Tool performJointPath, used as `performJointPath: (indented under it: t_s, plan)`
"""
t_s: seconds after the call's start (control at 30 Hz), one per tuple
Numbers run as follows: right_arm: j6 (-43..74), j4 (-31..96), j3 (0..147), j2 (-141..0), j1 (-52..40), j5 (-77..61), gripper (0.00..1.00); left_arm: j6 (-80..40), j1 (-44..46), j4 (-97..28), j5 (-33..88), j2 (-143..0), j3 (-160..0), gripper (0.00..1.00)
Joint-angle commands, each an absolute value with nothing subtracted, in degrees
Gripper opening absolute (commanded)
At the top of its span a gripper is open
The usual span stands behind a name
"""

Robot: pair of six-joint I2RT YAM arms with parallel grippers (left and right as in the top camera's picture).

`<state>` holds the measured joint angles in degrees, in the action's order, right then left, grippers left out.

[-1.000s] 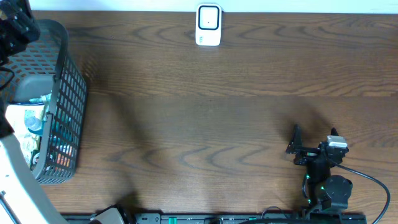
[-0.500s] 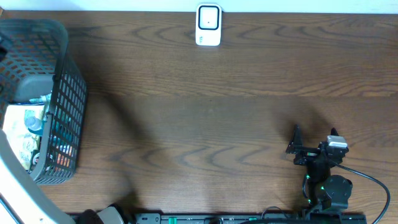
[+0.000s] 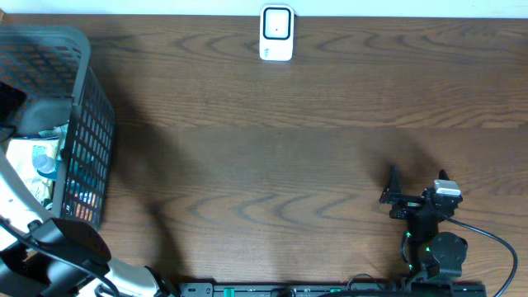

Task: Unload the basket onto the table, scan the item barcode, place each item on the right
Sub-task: 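Move the left gripper into the basket above the teal spray bottle, then grasp the teal spray bottle with the left gripper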

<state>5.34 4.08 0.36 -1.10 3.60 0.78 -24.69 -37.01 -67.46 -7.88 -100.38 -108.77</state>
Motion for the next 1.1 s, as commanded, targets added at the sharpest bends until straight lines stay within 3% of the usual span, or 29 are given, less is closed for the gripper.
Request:
performJointPath:
  t_s: [0.0,0.37,1.07]
  plan:
    - [4.64,4.4,0.32,-1.04,3.33,0.27,0.99,-25.82,-37.17,-68.69,-6.98,-99.55,-109.47,0.98]
    - [4.62,4.4,0.32,-1.04,3.33,0.27,0.99,-41.98,-37.69,-81.14,-7.79,-99.57,-108.27,0.98]
    - [4.64,4.4,0.32,-1.04,3.33,0.25,0.99,-38.7,-37.54,-73.3,-1.23,-99.61,-92.9,0.98]
